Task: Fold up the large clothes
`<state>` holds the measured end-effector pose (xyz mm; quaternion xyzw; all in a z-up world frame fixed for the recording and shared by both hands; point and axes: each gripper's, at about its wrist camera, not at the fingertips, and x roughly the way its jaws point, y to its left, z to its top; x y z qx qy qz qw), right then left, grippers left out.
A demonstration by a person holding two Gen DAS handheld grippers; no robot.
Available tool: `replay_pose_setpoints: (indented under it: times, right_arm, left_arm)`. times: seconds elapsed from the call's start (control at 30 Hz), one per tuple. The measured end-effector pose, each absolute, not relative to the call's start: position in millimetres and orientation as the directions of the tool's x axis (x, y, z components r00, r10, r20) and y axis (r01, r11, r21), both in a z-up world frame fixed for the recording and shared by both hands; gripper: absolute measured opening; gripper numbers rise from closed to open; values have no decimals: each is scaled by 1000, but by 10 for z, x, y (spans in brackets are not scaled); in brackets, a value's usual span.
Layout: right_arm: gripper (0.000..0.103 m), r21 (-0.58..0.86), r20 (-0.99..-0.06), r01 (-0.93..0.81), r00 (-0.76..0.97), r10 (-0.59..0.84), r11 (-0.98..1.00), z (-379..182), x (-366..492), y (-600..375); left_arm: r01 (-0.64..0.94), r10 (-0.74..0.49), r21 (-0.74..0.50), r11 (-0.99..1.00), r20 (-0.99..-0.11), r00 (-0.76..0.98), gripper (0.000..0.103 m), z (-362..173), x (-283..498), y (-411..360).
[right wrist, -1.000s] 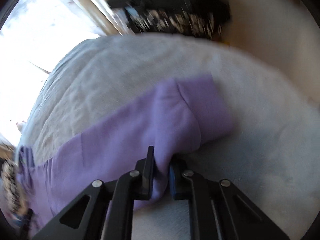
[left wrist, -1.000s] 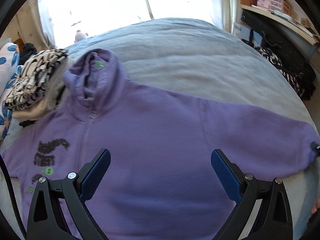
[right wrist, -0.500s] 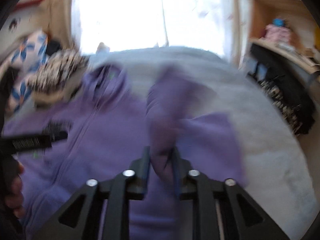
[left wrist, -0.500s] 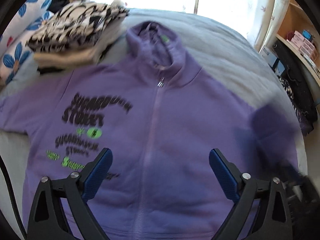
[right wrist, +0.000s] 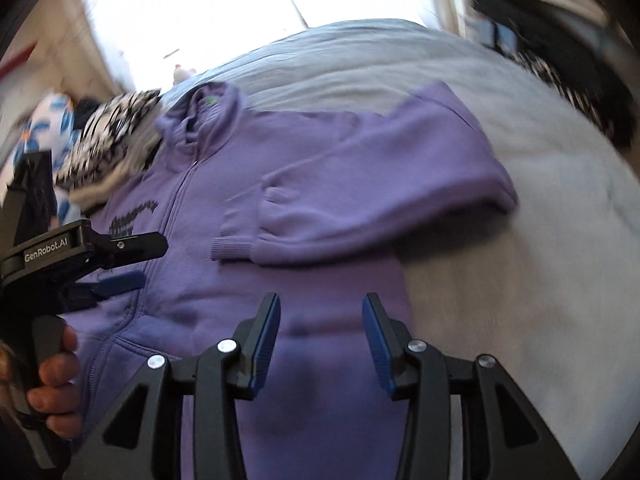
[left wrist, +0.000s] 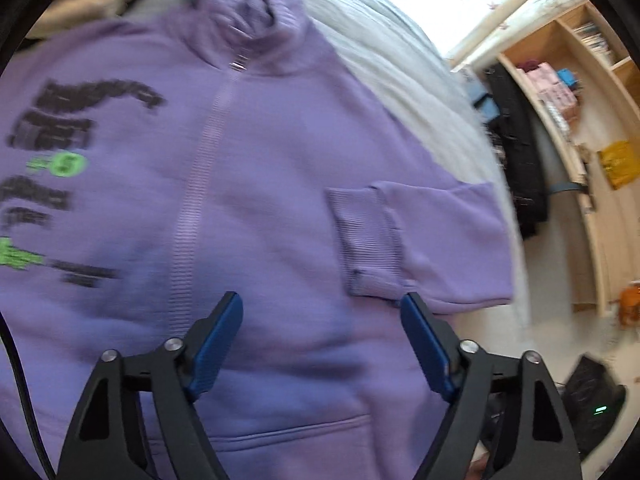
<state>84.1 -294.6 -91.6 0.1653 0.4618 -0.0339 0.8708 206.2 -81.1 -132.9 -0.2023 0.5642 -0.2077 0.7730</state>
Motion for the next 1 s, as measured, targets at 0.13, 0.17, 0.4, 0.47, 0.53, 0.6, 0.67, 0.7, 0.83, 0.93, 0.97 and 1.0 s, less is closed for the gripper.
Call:
replay_pose_setpoints:
  times: [0.13,0.17,0.4,0.47,0.53,0.6,0.67,0.7,0.83,0.93,0.97,1.0]
  right_arm:
    - [43,326,-819,278,560,123,904,-1067,696,-3042]
    - [43,339,-822,287,554,134,896,-1117,666,-3054]
    - [43,313,-827,280,550,115,908,-1211,610,-2990]
    - [43,297,-832,278,545,105,913,-1244,618,-2963]
    - [43,285,-833,276,544,95,918,-1264,616,-2945]
    - [43,274,-834,275,545,85,922,-1276,612,-2930]
    - [43,262,-837,275,542,76,925,-1284,610,-2920]
    - [43,257,-838,274,542,72,927,-1284,595,-2923]
    - [44,240,-841,273,539,59,932,-1287,599,-2900]
    - [44,225,-842,272,538,46,936,-1288,589,-2881]
    - [44,219,-843,272,537,41,937,-1289,594,-2869]
    - [44,210,-844,271,535,34,939,-1287,595,-2856]
  left_arm:
    - [85,-625,-625,776,-746,229,76,-1405,2183,-1012]
    - [79,-634,-634,769,-741,220,76,-1432,2214,-1069]
    - [50,-652,-653,756,-742,155,49,-1610,2392,-1344]
    - [55,-639,-639,767,-753,158,14,-1655,2412,-1425]
    - [57,-626,-626,778,-762,165,11,-1632,2425,-1502]
    - [122,-558,-546,829,-794,241,11,-1408,2413,-1603]
    - [197,-507,-467,862,-794,336,10,-1076,2367,-1644]
    - [233,-479,-419,877,-783,397,10,-875,2338,-1650]
    - [292,-390,-264,919,-713,583,10,-242,2277,-1511]
    - [266,-298,-155,951,-682,668,10,-20,2288,-1283]
    - [249,-268,-128,960,-682,681,11,-19,2311,-1213]
    - [218,-227,-103,970,-692,685,11,-60,2358,-1112]
